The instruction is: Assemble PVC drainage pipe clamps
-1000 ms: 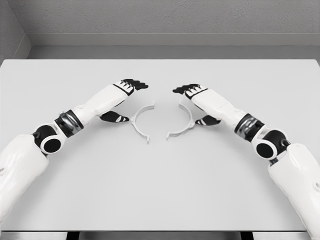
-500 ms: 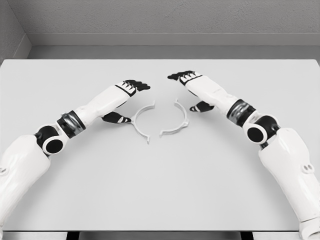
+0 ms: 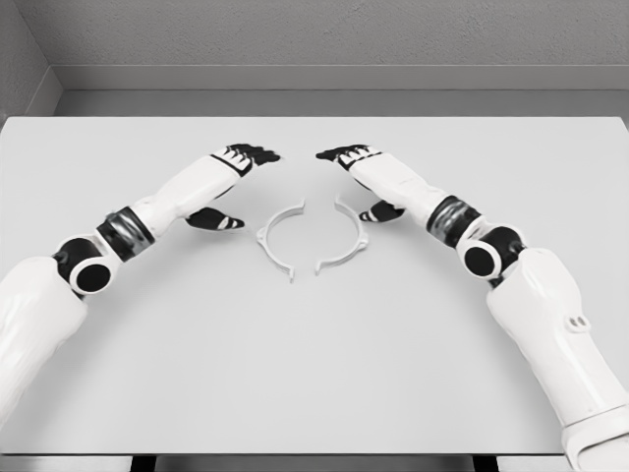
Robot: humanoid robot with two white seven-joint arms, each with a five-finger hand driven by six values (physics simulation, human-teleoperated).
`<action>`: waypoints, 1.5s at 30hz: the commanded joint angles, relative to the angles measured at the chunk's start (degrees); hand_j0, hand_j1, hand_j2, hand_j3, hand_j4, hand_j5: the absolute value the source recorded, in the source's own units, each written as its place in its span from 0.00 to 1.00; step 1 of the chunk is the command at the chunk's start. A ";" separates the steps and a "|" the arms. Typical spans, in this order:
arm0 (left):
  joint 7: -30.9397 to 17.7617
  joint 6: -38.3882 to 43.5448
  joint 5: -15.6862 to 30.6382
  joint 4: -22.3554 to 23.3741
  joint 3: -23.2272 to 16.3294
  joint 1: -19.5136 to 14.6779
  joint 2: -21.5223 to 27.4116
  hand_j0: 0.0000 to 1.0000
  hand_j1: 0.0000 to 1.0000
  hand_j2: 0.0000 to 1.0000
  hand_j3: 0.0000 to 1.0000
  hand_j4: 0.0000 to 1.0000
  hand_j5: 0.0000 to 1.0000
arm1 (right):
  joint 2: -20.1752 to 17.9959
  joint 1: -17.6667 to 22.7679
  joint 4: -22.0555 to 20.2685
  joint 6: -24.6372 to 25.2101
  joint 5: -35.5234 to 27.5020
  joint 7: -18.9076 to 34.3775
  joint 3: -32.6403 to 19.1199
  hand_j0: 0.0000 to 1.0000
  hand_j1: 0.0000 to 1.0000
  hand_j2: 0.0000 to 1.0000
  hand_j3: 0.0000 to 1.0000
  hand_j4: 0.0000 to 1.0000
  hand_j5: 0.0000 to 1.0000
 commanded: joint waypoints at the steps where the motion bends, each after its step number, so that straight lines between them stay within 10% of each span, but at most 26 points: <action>1: 0.04 0.00 0.42 0.44 0.49 0.00 0.25 1.00 1.00 1.00 1.00 1.00 1.00 | 0.56 0.00 -0.08 0.04 -0.20 -0.02 -0.02 1.00 1.00 1.00 1.00 1.00 1.00; 11: 0.04 0.00 0.25 0.44 -0.04 0.00 0.07 1.00 1.00 1.00 1.00 1.00 1.00 | 0.39 -2.02 -0.25 0.04 -0.55 -0.02 -1.86 1.00 1.00 1.00 1.00 1.00 1.00; 16: 0.04 0.00 -0.10 0.44 -0.30 0.18 -0.54 1.00 1.00 1.00 1.00 1.00 1.00 | -11.39 12.82 -20.72 -5.23 -1.35 -0.02 -25.76 1.00 1.00 1.00 1.00 1.00 1.00; 20: 0.04 0.00 -0.10 0.52 -0.39 0.53 -0.54 1.00 1.00 1.00 1.00 1.00 1.00 | -11.57 20.39 -21.96 -10.97 -1.35 0.16 -44.32 1.00 1.00 1.00 1.00 1.00 1.00; 23: 0.04 0.00 -0.10 0.52 -0.39 0.62 -0.81 1.00 1.00 1.00 1.00 1.00 1.00 | -12.18 21.62 -21.79 -10.97 -1.35 1.47 -44.58 1.00 1.00 1.00 1.00 1.00 1.00; 26: 0.04 0.00 -0.10 0.52 -0.39 0.62 -1.33 1.00 1.00 1.00 1.00 1.00 1.00 | -11.74 21.45 -22.14 -10.97 -5.03 22.41 -45.20 1.00 1.00 1.00 1.00 1.00 1.00; 45: 0.04 0.00 -0.89 0.08 -1.44 1.05 -3.53 1.00 1.00 1.00 1.00 1.00 1.00 | -11.57 21.27 -26.71 -10.97 -9.26 22.41 -44.76 1.00 1.00 1.00 1.00 1.00 1.00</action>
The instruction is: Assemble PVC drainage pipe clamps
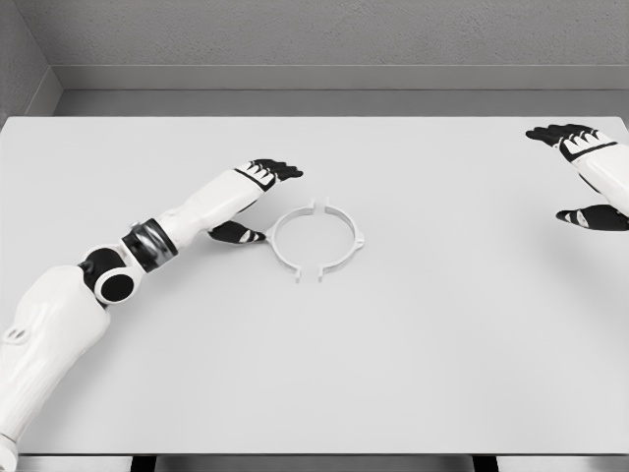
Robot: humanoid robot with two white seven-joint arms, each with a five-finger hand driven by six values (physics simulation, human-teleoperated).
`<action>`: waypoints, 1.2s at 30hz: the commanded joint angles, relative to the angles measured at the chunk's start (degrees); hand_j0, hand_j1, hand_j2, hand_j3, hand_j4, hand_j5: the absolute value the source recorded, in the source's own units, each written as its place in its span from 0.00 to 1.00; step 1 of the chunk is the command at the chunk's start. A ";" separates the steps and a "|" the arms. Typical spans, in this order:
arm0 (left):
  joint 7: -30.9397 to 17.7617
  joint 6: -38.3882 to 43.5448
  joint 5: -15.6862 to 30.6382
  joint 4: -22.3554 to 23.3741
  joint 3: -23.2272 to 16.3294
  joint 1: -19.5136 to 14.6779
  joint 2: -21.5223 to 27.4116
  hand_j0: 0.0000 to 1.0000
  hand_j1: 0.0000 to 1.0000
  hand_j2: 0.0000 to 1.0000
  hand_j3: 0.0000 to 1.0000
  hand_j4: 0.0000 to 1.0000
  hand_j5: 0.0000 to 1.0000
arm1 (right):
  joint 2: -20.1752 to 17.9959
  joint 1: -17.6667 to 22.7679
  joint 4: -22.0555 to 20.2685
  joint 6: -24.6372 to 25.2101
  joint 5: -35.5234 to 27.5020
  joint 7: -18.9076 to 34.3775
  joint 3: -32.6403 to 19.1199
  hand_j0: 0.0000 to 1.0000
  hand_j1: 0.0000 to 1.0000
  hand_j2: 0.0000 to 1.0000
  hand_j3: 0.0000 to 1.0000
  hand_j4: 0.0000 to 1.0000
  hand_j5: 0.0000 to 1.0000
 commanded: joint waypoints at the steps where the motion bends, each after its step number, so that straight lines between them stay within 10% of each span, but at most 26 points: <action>1: 0.02 0.00 0.37 -0.20 -0.05 0.09 -0.33 1.00 1.00 1.00 1.00 1.00 1.00 | -0.03 0.00 -0.10 0.17 -0.41 -0.01 -0.01 1.00 1.00 1.00 1.00 1.00 1.00; 28: 0.02 0.00 -0.68 -0.46 0.74 0.27 -1.65 1.00 1.00 1.00 1.00 1.00 1.00 | 0.06 0.00 -0.37 0.17 -0.41 -0.01 0.07 1.00 1.00 1.00 1.00 1.00 1.00; 36: 0.11 0.00 0.02 -0.03 11.81 0.09 15.84 1.00 1.00 1.00 1.00 1.00 1.00 | 0.06 0.00 -0.46 0.17 -0.41 -0.01 0.07 1.00 1.00 1.00 1.00 1.00 1.00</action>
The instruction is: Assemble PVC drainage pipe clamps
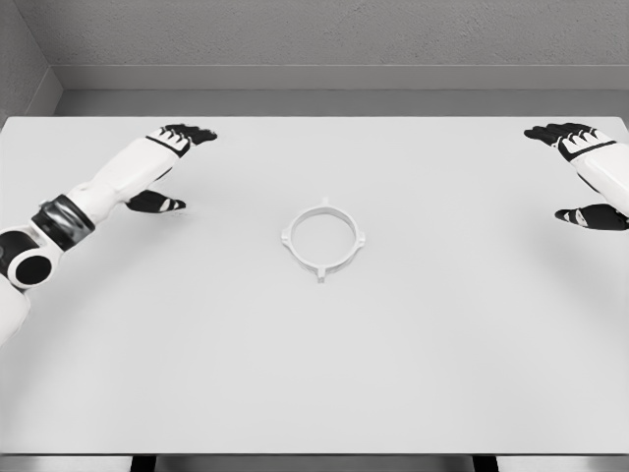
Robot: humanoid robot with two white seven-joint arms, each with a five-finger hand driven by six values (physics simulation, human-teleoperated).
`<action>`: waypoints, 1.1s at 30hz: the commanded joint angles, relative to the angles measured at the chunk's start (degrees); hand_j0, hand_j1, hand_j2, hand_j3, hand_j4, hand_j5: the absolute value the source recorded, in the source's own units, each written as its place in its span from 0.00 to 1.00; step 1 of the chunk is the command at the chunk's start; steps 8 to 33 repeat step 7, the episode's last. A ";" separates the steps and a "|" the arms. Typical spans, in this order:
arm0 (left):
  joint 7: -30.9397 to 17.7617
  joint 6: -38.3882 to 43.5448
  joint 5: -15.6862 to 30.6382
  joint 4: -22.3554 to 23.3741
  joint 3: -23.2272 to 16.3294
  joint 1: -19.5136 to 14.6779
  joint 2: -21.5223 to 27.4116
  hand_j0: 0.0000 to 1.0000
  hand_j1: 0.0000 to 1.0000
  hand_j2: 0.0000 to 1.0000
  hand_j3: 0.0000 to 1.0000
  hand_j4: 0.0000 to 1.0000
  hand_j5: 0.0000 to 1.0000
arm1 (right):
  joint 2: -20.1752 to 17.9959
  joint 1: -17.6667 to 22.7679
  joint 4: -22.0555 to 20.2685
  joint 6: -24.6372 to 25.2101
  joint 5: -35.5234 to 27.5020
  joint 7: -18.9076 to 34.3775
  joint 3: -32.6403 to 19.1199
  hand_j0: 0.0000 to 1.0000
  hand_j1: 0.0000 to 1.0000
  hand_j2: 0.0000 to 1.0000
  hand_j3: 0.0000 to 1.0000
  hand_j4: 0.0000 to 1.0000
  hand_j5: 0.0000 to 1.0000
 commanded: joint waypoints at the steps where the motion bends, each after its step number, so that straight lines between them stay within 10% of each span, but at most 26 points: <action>1: 0.09 0.00 0.58 0.13 3.56 0.09 6.55 1.00 1.00 1.00 1.00 1.00 1.00 | -0.03 0.00 -0.05 0.17 -0.46 -0.03 -0.02 1.00 1.00 1.00 1.00 1.00 1.00; 7: 0.17 0.00 3.13 2.94 8.05 4.66 9.98 1.00 1.00 1.00 1.00 1.00 1.00 | -0.03 0.00 -0.05 0.17 -0.46 -0.03 -0.02 1.00 1.00 1.00 1.00 1.00 1.00; 33: 0.17 0.00 3.13 2.94 8.05 4.66 9.98 1.00 1.00 1.00 1.00 1.00 1.00 | -0.03 0.00 -0.05 0.17 -0.46 -0.03 -0.02 1.00 1.00 1.00 1.00 1.00 1.00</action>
